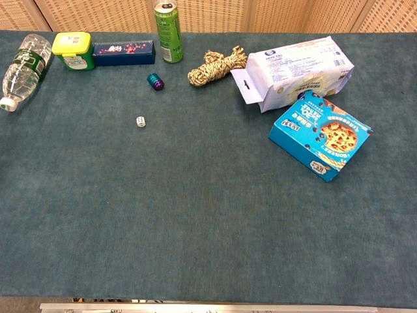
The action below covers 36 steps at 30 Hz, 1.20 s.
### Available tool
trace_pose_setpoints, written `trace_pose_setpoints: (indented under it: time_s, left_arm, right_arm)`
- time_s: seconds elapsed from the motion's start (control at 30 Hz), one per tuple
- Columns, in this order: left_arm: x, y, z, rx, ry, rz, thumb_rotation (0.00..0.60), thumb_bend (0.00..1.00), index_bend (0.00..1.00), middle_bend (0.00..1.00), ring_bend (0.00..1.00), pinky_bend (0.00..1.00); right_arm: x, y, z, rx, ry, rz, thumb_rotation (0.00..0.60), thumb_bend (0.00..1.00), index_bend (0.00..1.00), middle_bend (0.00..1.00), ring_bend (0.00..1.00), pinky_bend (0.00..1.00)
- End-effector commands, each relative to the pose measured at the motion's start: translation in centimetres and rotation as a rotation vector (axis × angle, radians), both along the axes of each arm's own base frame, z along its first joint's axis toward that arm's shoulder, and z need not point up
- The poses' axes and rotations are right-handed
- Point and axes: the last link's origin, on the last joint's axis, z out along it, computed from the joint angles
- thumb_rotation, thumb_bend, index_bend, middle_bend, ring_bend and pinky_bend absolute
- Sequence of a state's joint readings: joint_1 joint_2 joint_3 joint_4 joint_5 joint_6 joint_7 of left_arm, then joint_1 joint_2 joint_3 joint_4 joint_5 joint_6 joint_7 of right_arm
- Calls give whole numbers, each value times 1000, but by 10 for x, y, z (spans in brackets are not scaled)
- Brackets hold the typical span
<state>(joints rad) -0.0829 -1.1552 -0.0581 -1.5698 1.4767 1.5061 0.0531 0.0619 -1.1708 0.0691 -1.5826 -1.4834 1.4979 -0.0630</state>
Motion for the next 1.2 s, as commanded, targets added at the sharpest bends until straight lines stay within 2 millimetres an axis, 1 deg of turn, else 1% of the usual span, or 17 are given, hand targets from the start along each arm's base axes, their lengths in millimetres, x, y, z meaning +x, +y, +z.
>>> trace_pose_setpoints:
  time_s: [0.03,0.3,0.5,0.57,0.67,0.83,0.9,0.97,1.07,1.2]
  left_arm:
    - [0,0,-1,-3,1,4,600,435,285,321,345,571]
    - [2,2,-4,-19,4,6,600,435,298,320,345,571]
    - [14,8,-7,-63,-50,-28,600,435,298,311,340,571]
    - [20,12,-10,-100,-82,-45,600,435,300,298,325,553]
    - [29,19,-13,-158,-100,-64,600,435,302,239,264,478]
    - [48,34,-23,-262,-108,-96,600,440,302,79,76,280]
    - [54,39,-27,-301,-110,-98,600,463,302,29,26,223]
    - [61,46,-32,-344,-106,-99,600,508,303,4,3,179]
    - [71,54,-40,-410,-91,-104,600,596,300,0,0,121]
    - [83,63,-53,-494,-60,-117,600,676,272,0,0,83]
  right_arm:
    - [-1,1,1,0,1,-3,600,108,469,469,522,629]
    - [-3,-2,5,-6,-2,-1,600,109,469,471,522,629]
    - [0,-8,13,-33,8,17,600,111,469,472,522,629]
    - [1,-9,17,-40,21,22,600,111,469,472,522,629]
    - [3,-13,24,-55,44,27,600,112,472,472,523,629]
    - [8,-19,36,-79,66,44,600,112,488,474,523,629]
    - [10,-22,41,-90,70,49,600,112,496,475,523,629]
    - [11,-25,45,-100,70,55,600,112,500,475,522,629]
    - [12,-27,49,-107,72,57,600,112,501,475,523,629]
    - [9,-28,54,-116,75,49,600,112,504,477,522,629]
